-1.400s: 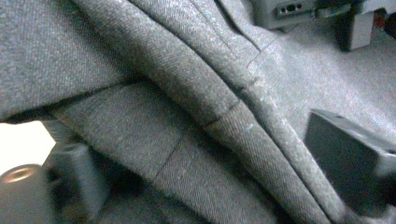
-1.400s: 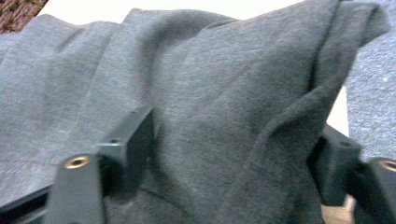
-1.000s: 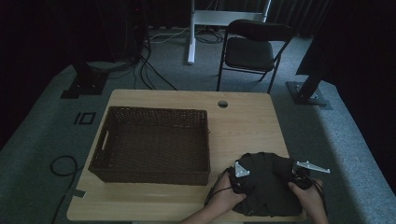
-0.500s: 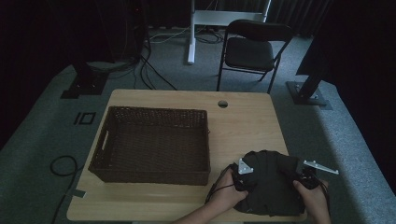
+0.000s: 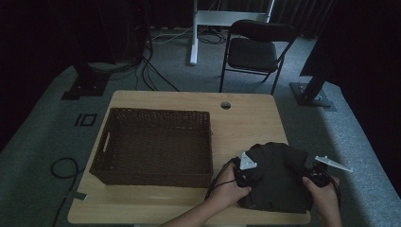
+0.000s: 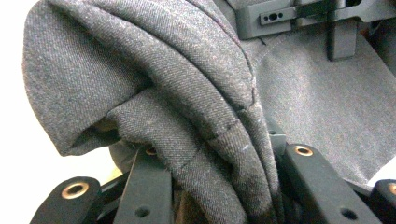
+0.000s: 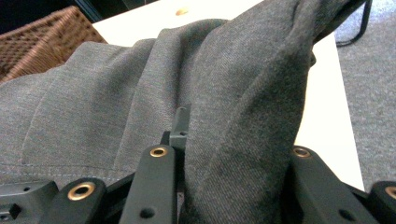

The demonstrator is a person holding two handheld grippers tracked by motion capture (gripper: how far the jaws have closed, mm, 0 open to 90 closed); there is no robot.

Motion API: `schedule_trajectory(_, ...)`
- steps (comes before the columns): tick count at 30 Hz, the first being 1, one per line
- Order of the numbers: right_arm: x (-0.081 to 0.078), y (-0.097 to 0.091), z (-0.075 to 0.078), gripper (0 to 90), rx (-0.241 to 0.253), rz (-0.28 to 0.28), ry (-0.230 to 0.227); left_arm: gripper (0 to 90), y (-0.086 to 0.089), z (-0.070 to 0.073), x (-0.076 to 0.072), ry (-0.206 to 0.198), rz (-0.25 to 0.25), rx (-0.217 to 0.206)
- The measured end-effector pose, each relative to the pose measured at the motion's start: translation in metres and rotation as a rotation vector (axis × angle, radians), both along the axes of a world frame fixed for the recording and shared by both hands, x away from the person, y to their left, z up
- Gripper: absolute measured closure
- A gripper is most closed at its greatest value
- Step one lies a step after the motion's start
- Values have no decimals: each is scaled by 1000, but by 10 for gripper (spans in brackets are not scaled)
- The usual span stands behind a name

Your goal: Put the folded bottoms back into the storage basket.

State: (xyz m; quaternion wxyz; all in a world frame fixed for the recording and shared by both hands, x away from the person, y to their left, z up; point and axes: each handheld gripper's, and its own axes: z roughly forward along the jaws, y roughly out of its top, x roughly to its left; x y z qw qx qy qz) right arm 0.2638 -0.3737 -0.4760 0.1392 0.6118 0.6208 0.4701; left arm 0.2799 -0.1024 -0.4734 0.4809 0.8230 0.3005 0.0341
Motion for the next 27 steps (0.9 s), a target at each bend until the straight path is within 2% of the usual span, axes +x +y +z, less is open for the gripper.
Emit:
schedule_trajectory(20, 14, 24, 72, 680, 22, 34, -121, 674, 29, 73, 12, -119, -7, -10)
schedule_trajectory(27, 22, 34, 93, 680, 35, 45, -145, 674, 43, 94, 18, -133, 6, -33)
